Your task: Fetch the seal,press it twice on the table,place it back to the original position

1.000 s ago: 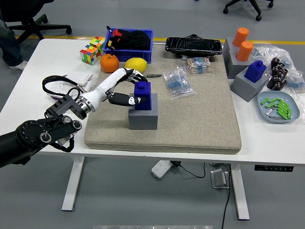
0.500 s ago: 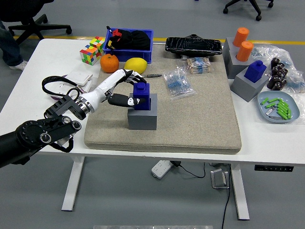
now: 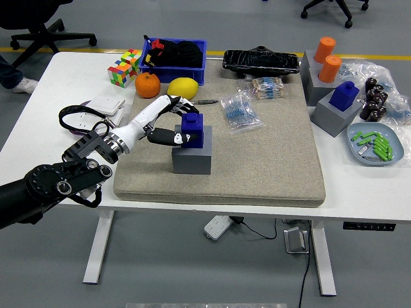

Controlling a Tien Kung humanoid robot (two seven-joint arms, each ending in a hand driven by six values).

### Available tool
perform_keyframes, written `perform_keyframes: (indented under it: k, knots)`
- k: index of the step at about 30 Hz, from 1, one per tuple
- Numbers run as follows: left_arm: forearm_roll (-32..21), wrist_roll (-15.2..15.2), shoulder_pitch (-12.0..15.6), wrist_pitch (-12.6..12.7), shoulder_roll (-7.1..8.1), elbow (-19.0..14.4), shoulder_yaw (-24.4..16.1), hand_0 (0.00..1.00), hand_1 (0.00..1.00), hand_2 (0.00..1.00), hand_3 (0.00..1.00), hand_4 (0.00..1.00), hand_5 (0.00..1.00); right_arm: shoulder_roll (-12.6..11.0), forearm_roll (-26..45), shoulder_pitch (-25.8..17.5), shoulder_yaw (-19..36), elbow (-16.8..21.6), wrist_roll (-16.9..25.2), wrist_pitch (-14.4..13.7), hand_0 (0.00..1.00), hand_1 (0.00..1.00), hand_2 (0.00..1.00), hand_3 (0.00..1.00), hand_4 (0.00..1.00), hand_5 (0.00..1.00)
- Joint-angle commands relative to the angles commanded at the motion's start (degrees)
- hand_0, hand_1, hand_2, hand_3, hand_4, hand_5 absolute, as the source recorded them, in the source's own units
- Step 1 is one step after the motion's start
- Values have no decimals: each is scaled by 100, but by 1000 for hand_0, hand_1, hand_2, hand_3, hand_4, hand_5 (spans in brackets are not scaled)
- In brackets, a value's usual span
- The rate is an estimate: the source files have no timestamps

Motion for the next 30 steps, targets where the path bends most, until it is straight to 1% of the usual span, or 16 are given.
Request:
perform_keyframes:
  k: [6, 7, 12, 13, 18, 19, 24, 25, 30]
  knots:
    - [1, 38, -6, -26, 11, 9, -9, 644, 504, 463, 581, 664, 2, 1, 2, 3, 4, 1, 1, -2, 734, 684, 651, 616, 715, 512]
    - [-3, 41, -5, -33, 11, 9, -11, 651, 550, 507, 586, 768, 2, 3, 1, 3, 4, 2, 2, -2, 734, 684, 651, 617, 715, 512]
    - [-37, 50, 8, -69, -3, 19, -18, 651, 550, 507, 586, 768, 2, 5, 9, 11, 3, 1, 1, -3, 734, 684, 651, 617, 715, 512]
    - [-44, 61, 11, -83, -5, 21, -21, 717, 667, 615, 650, 884, 2, 4, 6, 12, 5, 1, 2, -4, 734, 684, 651, 617, 716, 511]
    - [-45, 83, 15, -100, -5, 19, -28, 717, 667, 615, 650, 884, 2, 4, 13, 7, -2, -1, 1, -3, 734, 684, 651, 617, 716, 511]
    - [-48, 86, 17, -103, -3, 19, -29, 748, 744, 717, 758, 966, 2, 5, 11, 5, -3, -2, 1, -1, 734, 684, 651, 618, 716, 510]
    - [-77, 101, 20, -136, 3, 22, -13, 748, 744, 717, 758, 966, 2, 6, 13, 2, -3, -2, 2, -3, 734, 684, 651, 618, 716, 510]
    - [-91, 85, 22, -137, 4, 26, -9, 850, 895, 918, 949, 998, 198, 5, 13, 2, -4, -1, 2, -2, 734, 684, 651, 617, 716, 510]
    - [-191, -2, 17, -239, 5, 53, -39, 850, 895, 918, 949, 998, 198, 7, 16, 10, -5, 1, 4, -3, 734, 684, 651, 617, 716, 510]
